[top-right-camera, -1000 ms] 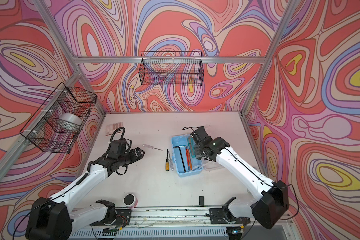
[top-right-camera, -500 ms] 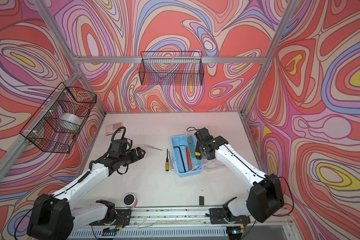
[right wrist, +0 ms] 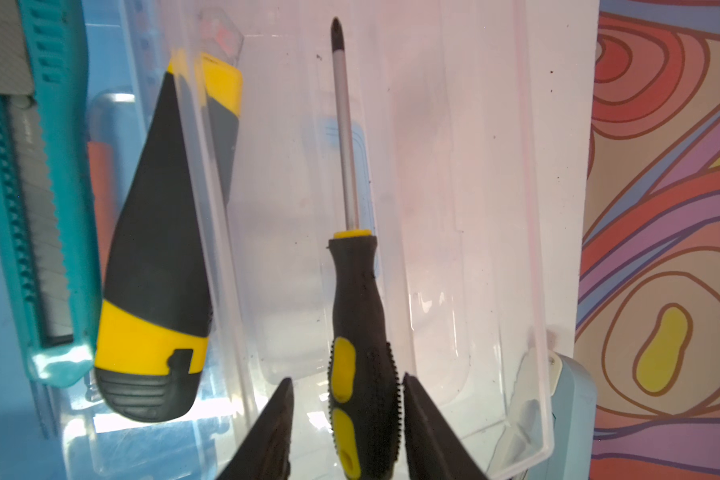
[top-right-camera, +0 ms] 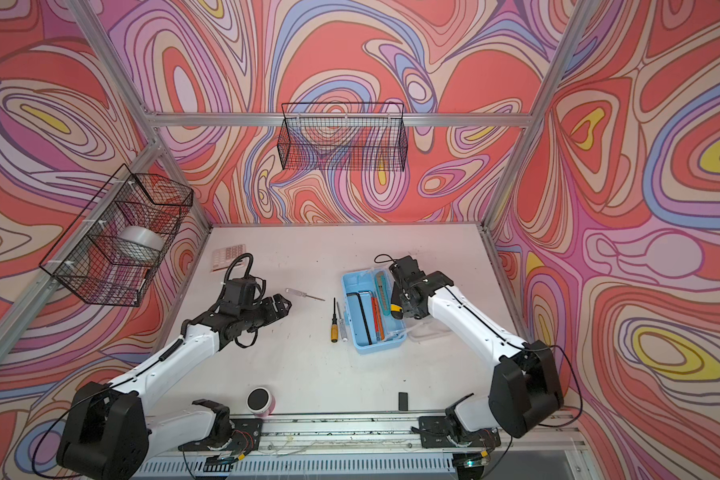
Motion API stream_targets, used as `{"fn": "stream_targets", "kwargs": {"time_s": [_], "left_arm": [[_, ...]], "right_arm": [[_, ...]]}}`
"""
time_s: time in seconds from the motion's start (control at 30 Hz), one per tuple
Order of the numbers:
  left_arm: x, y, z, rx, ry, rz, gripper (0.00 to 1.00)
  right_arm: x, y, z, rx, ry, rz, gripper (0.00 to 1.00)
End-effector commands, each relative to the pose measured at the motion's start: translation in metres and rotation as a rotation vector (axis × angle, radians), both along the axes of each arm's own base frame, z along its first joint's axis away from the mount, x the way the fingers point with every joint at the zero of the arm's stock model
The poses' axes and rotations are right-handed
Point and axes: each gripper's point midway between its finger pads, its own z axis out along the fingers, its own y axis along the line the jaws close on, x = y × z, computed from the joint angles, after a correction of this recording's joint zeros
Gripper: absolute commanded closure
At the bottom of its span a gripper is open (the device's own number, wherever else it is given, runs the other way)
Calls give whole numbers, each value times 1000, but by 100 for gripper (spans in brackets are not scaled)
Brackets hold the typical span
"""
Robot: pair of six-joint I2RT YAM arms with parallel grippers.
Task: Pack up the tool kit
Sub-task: 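Lower the screwdriver into the clear lid compartment and open the right gripper, then move the right gripper over the clear-handled screwdriver on the table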
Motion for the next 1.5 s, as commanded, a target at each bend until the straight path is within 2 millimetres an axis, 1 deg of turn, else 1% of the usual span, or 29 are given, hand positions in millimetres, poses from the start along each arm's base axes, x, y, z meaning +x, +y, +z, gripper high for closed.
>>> {"fn": "stream_targets", "kwargs": {"time_s": [0.0, 0.07, 0.13, 0.2, 0.27, 0.33, 0.43, 0.5, 0.6, 0.7, 0.77, 0.83, 0.9, 1.03, 1.2, 1.27, 1.33, 1.47], "left_arm": [[9, -2, 11, -14, -31, 0, 11], [9, -3, 11, -16, -30, -1, 11], [10, -3, 10, -18, -28, -4, 11], [10, -3, 11, -19, -32, -4, 11], [9, -3, 11, -16, -33, -4, 11], [9, -2, 11, -16, -33, -1, 11], [8, -6, 11, -45, -39, -4, 12], [8, -10, 12, -81, -52, -8, 12], [7, -16, 14, -131, -71, -12, 12], [4, -17, 12, -144, -62, -15, 12], [2, -17, 12, -144, -60, -14, 11], [-1, -15, 11, -138, -51, -13, 12], [-4, -14, 11, -134, -53, -12, 11], [-8, -12, 8, -126, -45, -12, 11], [-11, -13, 0, -127, -23, -17, 12], [-11, -15, -3, -140, -17, -21, 12], [-11, -17, -5, -155, -13, -23, 12], [-12, -20, -9, -168, 0, -28, 12]], "right_arm": [[4, 1, 20, 27, -45, -11, 57], [5, 3, 29, 49, -69, -10, 58], [8, 2, 44, 57, -108, -23, 59], [10, 3, 64, 82, -154, -24, 59], [14, 10, 83, 135, -197, -14, 59], [18, 24, 101, 208, -231, 11, 60], [24, 53, 123, 282, -275, 48, 62], [26, 77, 134, 305, -296, 83, 62], [27, 118, 142, 339, -318, 162, 62], [30, 160, 132, 404, -287, 258, 62], [32, 185, 118, 427, -241, 309, 62], [33, 201, 105, 429, -203, 325, 61], [30, 216, 89, 427, -164, 335, 61], [23, 232, 56, 406, -109, 294, 62], [12, 255, 21, 446, -54, 289, 62], [10, 263, -3, 429, -2, 296, 62], [9, 267, -20, 414, 27, 289, 62], [8, 275, -45, 412, 69, 284, 62]]}}
